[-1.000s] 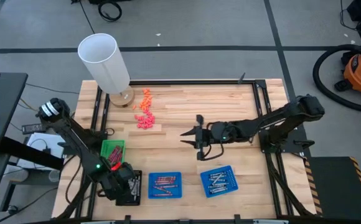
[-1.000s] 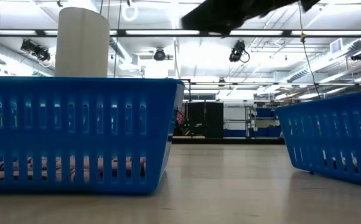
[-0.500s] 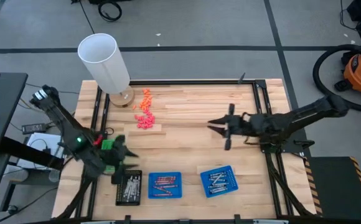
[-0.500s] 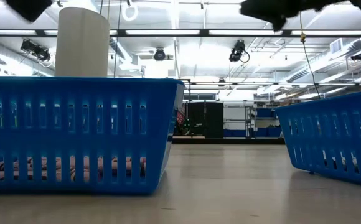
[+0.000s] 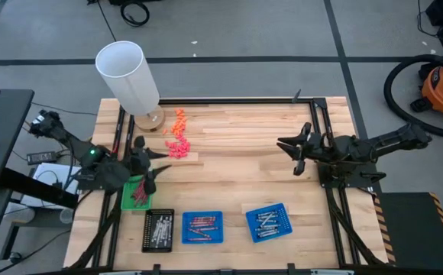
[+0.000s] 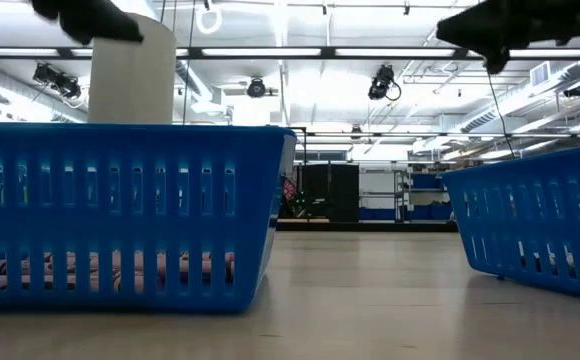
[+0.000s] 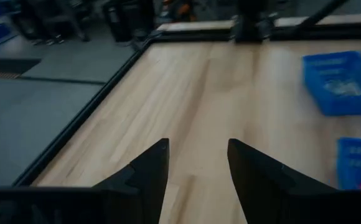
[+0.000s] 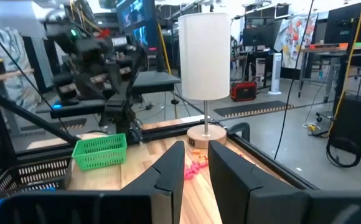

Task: Sort crayons
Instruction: Return to Home Position

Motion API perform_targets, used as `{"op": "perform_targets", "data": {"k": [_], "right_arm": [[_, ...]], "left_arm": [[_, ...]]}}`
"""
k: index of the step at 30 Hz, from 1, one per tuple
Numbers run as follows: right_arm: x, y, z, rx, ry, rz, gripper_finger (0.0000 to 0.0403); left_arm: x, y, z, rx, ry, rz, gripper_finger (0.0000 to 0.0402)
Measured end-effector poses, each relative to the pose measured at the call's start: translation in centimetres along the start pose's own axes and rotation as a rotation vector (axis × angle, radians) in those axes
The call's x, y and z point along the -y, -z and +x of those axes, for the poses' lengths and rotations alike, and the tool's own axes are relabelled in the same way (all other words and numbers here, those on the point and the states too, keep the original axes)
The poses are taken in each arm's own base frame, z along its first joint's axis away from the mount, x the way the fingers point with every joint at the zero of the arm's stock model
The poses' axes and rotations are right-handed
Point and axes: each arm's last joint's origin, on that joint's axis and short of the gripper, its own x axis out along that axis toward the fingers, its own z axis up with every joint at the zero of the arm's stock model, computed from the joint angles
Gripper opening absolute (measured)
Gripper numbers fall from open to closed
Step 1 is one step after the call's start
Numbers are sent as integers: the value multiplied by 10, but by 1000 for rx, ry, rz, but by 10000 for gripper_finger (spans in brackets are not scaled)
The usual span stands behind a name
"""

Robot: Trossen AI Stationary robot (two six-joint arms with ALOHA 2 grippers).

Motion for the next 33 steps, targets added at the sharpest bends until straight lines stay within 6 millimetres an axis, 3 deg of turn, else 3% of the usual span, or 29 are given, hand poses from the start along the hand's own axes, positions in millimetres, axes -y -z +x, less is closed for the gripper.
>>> {"op": "perform_targets", "data": {"k": [6,16,23,29,33], "right_arm": [[10,12,-16,49,-1,20,82],[23,20,-38,54,-3,95,82],[27,27,-42,45,56,121,82],[26,61,-36,121,87,163,82],[28,60,-35,128,129,168,82]], "left_arm": [[-19,29,8,106,-40,-117,175],[-43,56,7,290,-65,-218,175],[-45,77,13,357,-90,-245,175],[-41,95,22,436,-80,-217,175],[-40,102,24,458,-86,-177,175]]}}
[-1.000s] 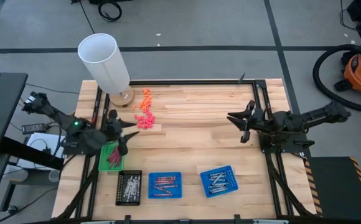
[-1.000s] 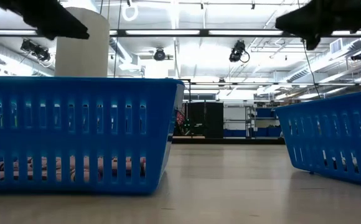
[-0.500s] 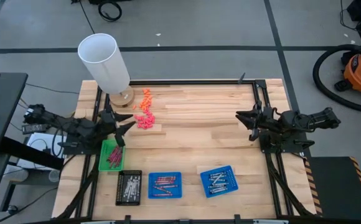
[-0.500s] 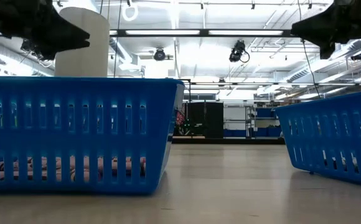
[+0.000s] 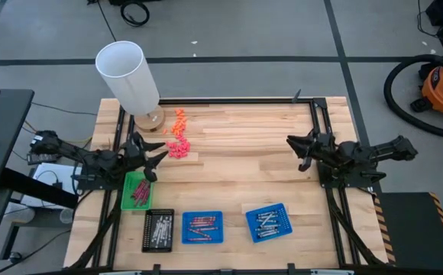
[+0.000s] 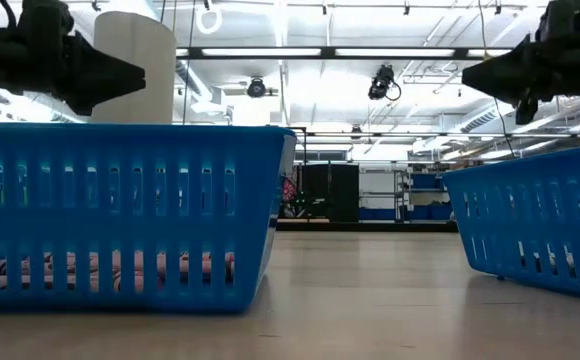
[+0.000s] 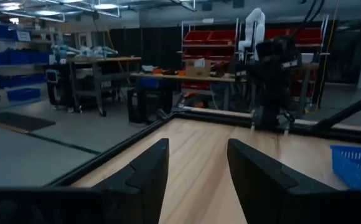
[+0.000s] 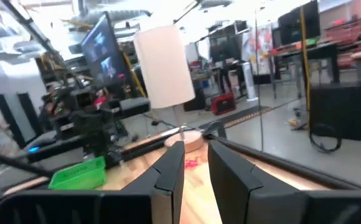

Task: Sort crayons
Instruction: Return to Home Position

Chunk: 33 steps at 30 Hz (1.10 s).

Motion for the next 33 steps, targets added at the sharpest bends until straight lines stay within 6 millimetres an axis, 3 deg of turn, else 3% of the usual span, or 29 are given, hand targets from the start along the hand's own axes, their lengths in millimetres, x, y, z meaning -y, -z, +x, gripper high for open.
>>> {"op": "perform_targets", "data": {"k": [10,19,33], "right_arm": [[6,-12,-2,115,179,4,82],[6,-13,-2,115,175,-2,82],[6,-13,-2,115,174,-3,82]], "left_arm": [[2,-1,0,10,58,-43,176],[1,-2,0,11,47,-238,176],[1,-2,0,10,47,-244,176]]}}
